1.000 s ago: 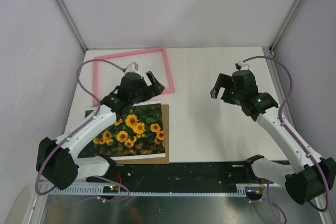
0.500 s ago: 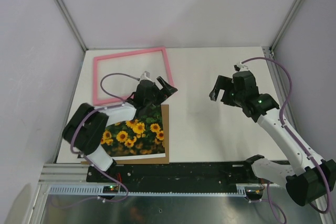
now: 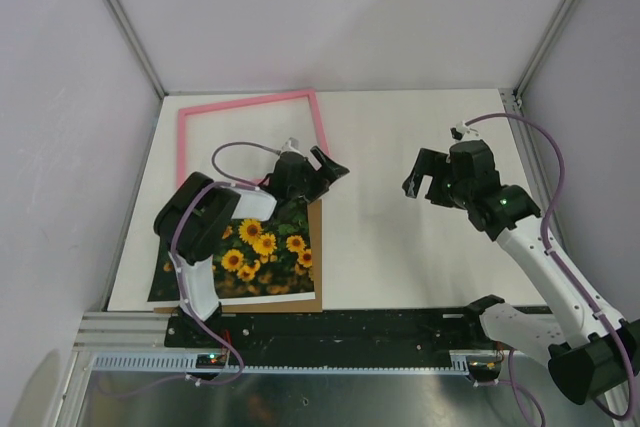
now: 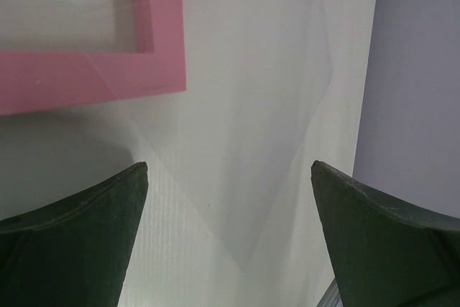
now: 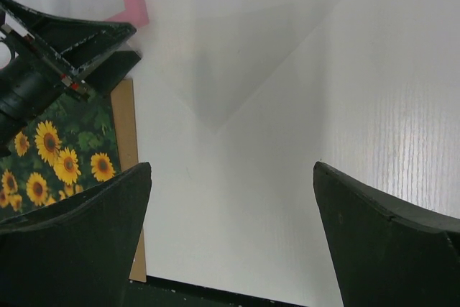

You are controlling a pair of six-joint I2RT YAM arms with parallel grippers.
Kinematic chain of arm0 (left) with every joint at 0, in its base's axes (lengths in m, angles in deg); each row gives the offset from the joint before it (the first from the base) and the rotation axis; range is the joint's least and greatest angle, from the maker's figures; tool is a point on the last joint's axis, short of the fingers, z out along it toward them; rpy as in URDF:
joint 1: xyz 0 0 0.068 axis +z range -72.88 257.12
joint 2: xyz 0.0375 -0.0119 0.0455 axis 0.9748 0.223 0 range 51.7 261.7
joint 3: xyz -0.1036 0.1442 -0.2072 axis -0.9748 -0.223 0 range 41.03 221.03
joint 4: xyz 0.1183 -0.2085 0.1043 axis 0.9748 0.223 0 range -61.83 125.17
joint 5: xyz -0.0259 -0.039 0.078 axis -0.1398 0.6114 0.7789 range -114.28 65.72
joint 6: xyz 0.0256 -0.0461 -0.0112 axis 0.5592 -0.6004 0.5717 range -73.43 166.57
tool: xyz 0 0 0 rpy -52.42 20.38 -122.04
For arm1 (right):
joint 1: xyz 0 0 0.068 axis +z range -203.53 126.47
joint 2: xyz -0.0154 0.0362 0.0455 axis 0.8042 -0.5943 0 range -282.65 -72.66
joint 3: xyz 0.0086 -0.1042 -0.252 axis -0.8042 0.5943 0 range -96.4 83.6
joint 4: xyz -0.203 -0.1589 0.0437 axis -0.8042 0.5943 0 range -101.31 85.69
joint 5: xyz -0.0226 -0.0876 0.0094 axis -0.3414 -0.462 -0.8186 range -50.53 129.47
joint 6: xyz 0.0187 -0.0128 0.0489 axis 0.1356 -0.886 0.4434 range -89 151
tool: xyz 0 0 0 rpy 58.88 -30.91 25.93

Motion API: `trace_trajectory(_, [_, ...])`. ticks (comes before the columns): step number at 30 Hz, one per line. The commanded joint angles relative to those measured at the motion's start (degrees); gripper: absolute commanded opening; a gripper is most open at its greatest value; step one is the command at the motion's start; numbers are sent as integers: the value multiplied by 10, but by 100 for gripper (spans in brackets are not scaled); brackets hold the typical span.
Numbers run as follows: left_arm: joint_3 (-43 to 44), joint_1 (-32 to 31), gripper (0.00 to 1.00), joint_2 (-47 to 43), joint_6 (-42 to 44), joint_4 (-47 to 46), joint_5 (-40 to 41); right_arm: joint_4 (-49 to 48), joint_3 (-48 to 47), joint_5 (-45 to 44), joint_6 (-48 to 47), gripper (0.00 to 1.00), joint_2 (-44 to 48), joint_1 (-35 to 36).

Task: Put the photo into the frame
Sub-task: Pick up the glass panel from the frame body.

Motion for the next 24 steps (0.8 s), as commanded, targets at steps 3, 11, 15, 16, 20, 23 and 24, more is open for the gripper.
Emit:
trace_trajectory(3, [44, 0, 98, 40, -13, -44, -19, 2, 7, 9, -8, 99, 20, -1])
trace_trajectory(11, [65, -13, 91, 82, -60, -59, -10, -3, 12, 17, -5, 99, 27, 0])
trace_trajectory(15, [69, -23, 87, 93, -87, -63, 9, -2, 12, 18, -5, 99, 29, 0])
trace_trajectory(16, [70, -26, 86, 95, -94, -64, 13, -2, 13, 18, -5, 99, 30, 0])
trace_trajectory(20, [71, -37, 80, 103, -117, -69, 34, -1, 17, 19, -5, 99, 36, 0])
trace_trajectory(23, [71, -44, 72, 107, -131, -77, 52, -3, 24, 24, -3, 99, 40, 0])
trace_trajectory(24, [71, -47, 70, 110, -135, -81, 54, -2, 26, 25, -3, 99, 41, 0])
